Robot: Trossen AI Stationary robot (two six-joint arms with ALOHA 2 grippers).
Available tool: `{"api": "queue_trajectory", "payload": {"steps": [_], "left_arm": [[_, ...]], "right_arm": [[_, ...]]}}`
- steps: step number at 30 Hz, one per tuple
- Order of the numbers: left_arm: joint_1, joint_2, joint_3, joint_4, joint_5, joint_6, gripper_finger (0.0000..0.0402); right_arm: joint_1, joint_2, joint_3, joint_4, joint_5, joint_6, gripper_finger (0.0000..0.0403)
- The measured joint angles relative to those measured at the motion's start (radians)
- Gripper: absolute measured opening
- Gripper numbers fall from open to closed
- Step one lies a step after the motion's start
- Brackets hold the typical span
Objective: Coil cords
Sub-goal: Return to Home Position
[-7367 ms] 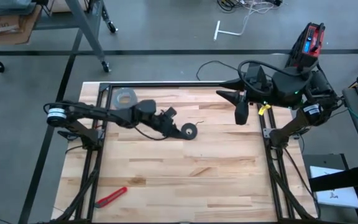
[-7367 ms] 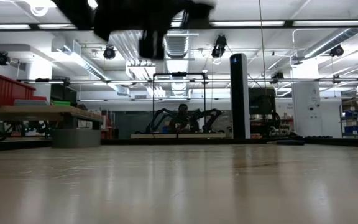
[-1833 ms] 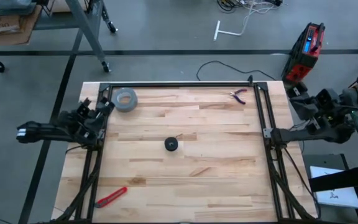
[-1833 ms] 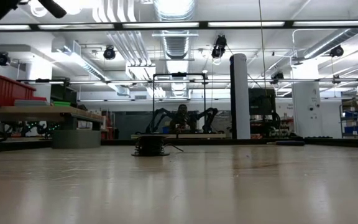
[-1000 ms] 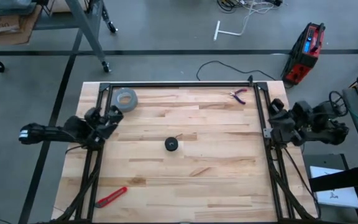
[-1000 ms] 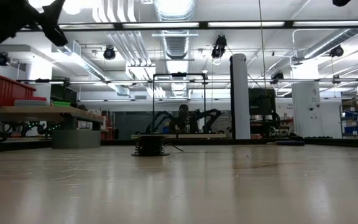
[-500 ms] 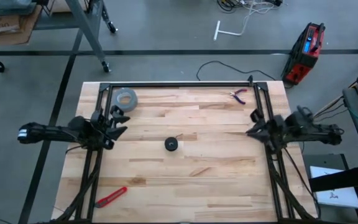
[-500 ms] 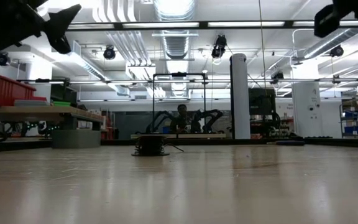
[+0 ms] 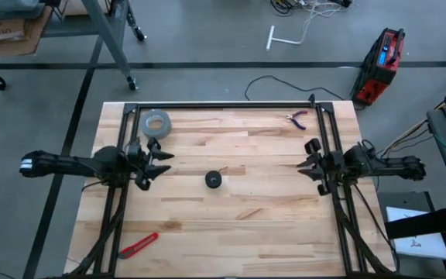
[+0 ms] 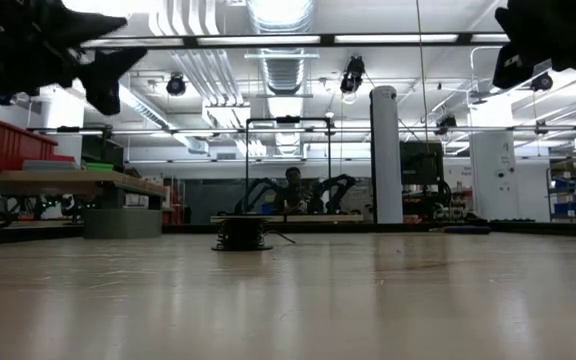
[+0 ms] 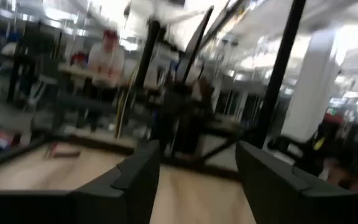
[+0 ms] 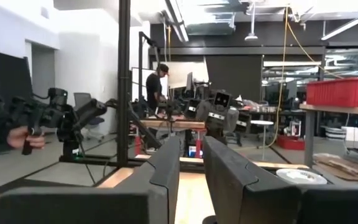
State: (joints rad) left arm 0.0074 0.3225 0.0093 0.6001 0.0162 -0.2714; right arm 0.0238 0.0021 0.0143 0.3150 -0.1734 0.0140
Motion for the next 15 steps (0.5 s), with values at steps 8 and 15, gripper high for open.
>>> {"api": "queue_trajectory", "payload": {"steps": [8,15], "left_arm": [[0.0,0.073,0.0,-0.088,-0.003,0.136,0.0182],[0.001,0.129,0.01,-0.087,-0.004,0.232,0.0176]], "right_arm": [[0.0,0.008,-0.001,-0.014,0.0,0.003,0.0067],[0.0,0.014,-0.002,-0.1,-0.001,0.013,0.0048]]}}
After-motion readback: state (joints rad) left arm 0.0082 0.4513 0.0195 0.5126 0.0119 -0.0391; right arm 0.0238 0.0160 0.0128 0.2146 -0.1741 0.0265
